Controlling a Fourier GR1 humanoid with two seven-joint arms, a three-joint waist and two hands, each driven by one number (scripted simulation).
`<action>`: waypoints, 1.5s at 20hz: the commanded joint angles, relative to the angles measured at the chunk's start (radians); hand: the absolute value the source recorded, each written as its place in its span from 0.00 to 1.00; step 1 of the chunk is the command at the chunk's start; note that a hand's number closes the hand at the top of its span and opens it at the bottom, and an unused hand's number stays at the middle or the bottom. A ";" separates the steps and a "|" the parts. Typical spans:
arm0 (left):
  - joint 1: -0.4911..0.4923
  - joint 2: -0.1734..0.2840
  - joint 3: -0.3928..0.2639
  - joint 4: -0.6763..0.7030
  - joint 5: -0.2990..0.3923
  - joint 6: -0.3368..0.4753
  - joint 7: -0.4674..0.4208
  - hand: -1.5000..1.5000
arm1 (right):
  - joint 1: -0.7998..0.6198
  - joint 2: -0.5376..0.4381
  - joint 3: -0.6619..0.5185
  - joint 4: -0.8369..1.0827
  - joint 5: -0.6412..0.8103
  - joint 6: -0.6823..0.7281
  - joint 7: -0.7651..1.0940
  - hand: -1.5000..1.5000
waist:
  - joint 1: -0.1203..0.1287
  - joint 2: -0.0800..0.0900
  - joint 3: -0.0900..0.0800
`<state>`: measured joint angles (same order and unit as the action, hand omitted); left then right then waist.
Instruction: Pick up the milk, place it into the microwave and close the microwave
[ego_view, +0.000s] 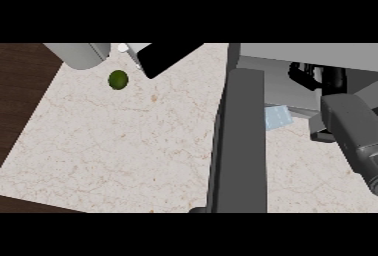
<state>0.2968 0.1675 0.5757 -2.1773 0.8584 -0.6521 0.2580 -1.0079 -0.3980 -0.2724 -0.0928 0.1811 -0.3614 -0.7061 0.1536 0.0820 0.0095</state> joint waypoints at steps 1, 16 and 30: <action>-0.026 0.012 -0.006 0.020 -0.007 -0.001 0.001 0.00 | -0.019 -0.033 -0.002 0.002 0.002 -0.002 0.014 1.00 | 0.006 0.007 0.000; -0.066 0.043 0.001 0.026 -0.042 0.000 0.004 0.00 | -0.031 -0.065 -0.023 0.011 -0.009 -0.012 0.023 1.00 | 0.049 0.026 0.004; -0.101 0.053 -0.021 0.065 -0.087 -0.013 0.008 0.00 | -0.103 0.011 -0.021 0.015 -0.012 0.110 0.034 0.00 | 0.074 0.021 0.001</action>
<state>0.2008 0.2209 0.5678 -2.1160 0.7789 -0.6598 0.2621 -1.0791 -0.4195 -0.3048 -0.0895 0.1605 -0.3177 -0.6940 0.2102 0.1048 0.0120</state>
